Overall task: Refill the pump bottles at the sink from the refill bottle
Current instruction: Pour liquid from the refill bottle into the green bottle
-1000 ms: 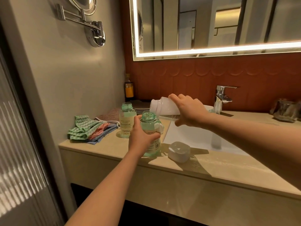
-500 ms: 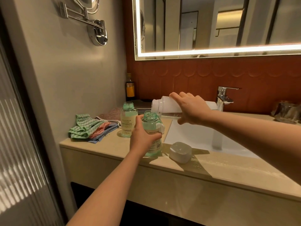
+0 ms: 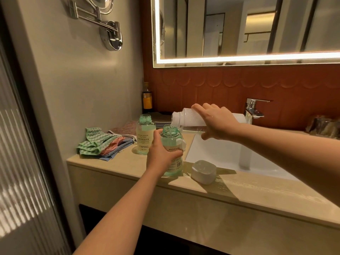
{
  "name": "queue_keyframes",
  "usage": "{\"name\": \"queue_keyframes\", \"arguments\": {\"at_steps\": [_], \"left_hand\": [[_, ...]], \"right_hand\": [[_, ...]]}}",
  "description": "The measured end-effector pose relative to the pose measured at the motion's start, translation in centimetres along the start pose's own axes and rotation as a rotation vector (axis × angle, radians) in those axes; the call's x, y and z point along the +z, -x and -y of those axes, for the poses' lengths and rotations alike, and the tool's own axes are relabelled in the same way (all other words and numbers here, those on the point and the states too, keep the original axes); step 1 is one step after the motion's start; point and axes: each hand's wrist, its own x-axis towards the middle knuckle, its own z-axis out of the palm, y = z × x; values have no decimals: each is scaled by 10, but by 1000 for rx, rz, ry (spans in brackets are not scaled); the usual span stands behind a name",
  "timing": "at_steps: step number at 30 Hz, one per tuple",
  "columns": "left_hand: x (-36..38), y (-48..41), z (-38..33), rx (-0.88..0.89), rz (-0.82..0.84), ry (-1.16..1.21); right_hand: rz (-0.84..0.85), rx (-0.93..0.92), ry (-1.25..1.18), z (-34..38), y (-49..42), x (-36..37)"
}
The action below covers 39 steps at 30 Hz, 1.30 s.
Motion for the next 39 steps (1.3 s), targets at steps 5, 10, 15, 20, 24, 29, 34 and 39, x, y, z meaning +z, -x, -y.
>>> {"name": "queue_keyframes", "arguments": {"at_steps": [5,10,15,20,24,29,34,39], "left_hand": [[0,0,1,-2,-5,-1],[0,0,0,1,-4,1],[0,1,0,4,-1,7],[0,1,0,8,1,8],[0,1,0,4,-1,7],[-1,2,0,6,-3,9],[-1,2,-1,5,-5,6],[-1,3,-1,6,-8,3]], "right_hand": [[-4,-8,9,0,0,-1],[-8,-14,31,-1,0,-2],[-8,-26,44,0,1,-4],[-4,-35,58,0,1,-7],[-1,-39,61,1,1,-8],[-5,-45,74,0,1,-9],[-6,-46,86,1,0,-9],[-9,-50,95,0,-1,-9]]}}
